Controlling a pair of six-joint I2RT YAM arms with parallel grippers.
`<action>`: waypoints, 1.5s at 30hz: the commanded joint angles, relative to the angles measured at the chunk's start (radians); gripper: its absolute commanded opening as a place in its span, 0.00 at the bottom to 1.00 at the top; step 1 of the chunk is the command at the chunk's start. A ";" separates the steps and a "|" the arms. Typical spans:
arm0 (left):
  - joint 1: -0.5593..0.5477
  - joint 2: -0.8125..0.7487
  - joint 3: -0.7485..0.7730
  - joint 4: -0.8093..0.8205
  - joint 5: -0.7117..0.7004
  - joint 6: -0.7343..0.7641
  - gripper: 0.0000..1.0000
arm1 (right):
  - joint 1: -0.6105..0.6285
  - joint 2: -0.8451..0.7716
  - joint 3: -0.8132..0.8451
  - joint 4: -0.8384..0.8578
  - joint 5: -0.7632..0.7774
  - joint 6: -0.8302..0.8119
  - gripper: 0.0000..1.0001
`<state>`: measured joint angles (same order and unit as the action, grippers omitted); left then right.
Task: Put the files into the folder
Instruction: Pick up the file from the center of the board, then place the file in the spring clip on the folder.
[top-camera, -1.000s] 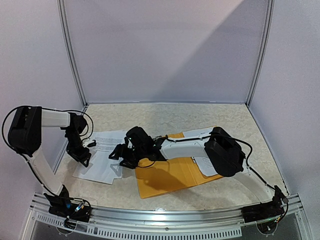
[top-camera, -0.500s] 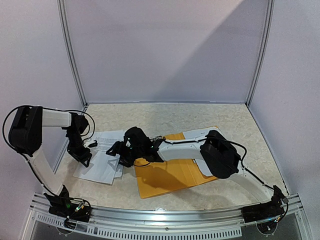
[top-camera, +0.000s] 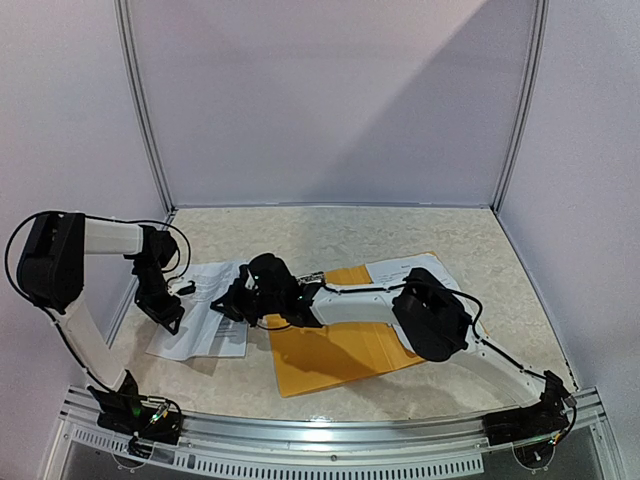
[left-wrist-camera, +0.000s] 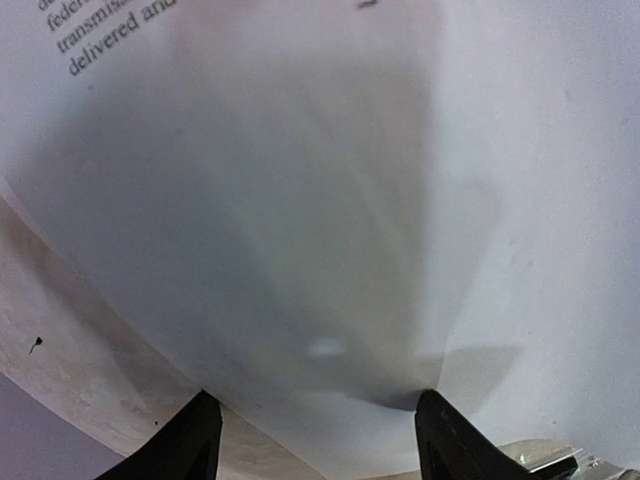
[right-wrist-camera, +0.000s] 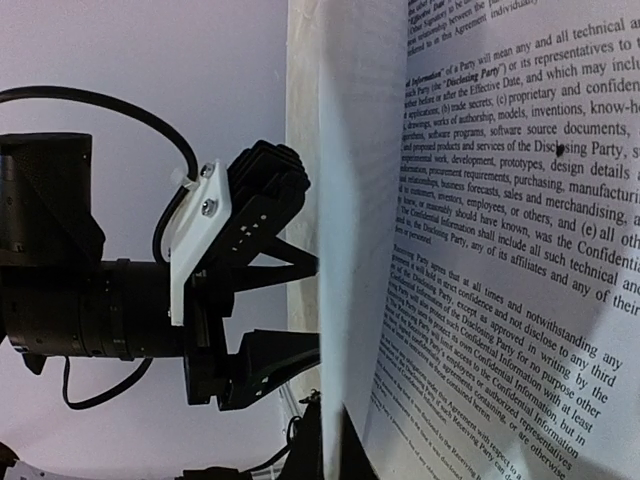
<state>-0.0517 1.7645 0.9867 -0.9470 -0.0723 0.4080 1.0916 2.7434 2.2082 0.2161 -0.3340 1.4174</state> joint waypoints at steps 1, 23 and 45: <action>-0.037 0.062 -0.062 0.069 0.142 0.017 0.70 | -0.012 0.018 0.030 -0.030 -0.025 -0.041 0.00; -0.011 -0.176 0.326 -0.160 0.211 -0.023 0.77 | -0.132 -0.593 0.146 -1.483 -0.141 -1.173 0.00; -0.665 0.149 0.476 -0.075 0.000 -0.024 0.77 | -0.307 -0.995 -0.211 -1.877 1.053 -1.496 0.00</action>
<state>-0.6395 1.8782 1.4956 -1.0584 0.0105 0.3882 0.8219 1.6958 1.9892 -1.3376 0.6205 -0.0380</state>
